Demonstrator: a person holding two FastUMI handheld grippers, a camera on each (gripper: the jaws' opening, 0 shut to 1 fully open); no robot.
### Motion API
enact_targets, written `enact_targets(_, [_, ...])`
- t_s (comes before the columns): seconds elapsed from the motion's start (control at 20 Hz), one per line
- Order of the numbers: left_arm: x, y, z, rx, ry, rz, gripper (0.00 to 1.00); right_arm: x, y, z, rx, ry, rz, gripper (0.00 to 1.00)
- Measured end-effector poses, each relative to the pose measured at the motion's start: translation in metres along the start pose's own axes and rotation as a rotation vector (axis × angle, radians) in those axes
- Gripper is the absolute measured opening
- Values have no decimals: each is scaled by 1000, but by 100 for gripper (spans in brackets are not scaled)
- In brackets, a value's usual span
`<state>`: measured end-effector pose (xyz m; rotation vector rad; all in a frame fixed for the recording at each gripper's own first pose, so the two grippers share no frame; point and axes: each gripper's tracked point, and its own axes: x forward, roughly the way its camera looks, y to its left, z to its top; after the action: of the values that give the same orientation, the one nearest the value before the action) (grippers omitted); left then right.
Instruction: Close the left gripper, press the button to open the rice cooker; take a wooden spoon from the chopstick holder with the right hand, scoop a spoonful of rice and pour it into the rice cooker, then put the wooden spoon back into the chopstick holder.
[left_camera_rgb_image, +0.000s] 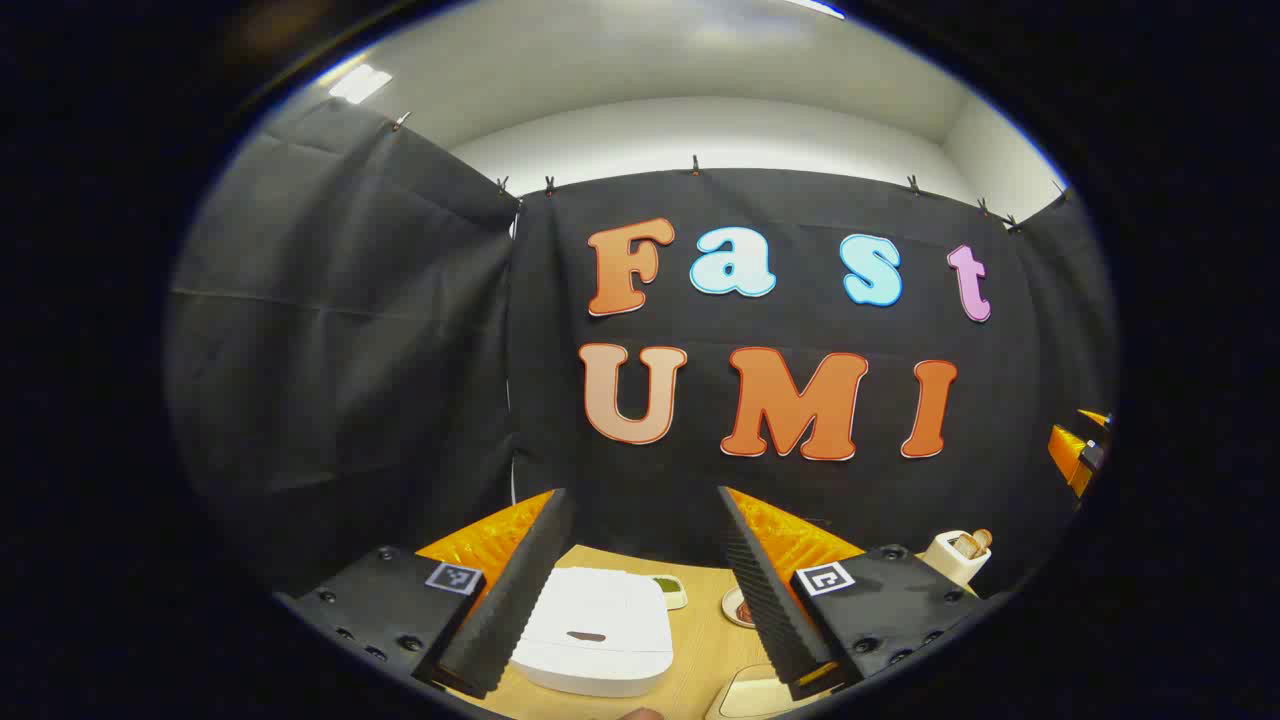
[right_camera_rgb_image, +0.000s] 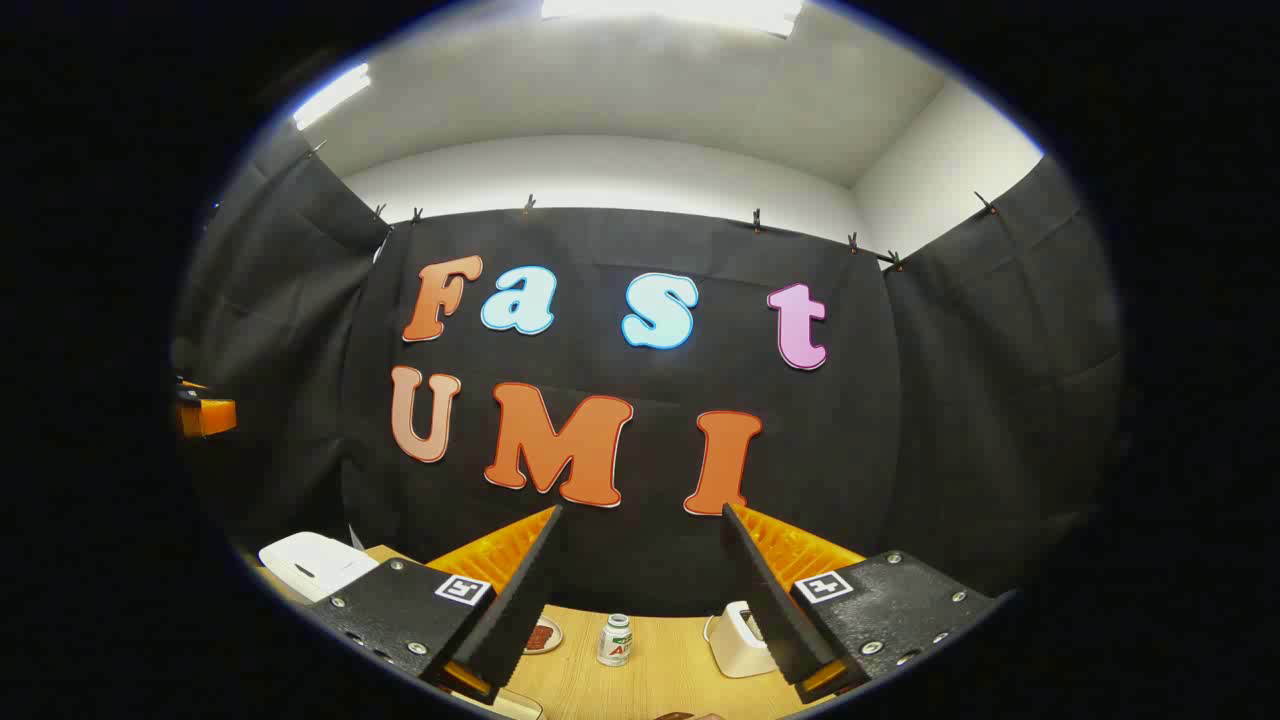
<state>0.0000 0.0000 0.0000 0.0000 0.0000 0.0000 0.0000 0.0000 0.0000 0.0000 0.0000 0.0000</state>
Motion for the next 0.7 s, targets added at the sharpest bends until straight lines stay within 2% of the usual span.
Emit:
enact_targets(0.2, [-4, -2, 2, 4, 2, 7, 99, 1, 0, 3, 0, -18, 8, 95])
enact_targets(0.55, [-11, -19, 16, 75, -38, -7, 98, 20, 0, 3, 26, -23, 3, 95])
enact_targets(0.7, [-13, -34, 20, 79, -60, -40, 98, 26, 2, 2, 39, -9, -7, 95])
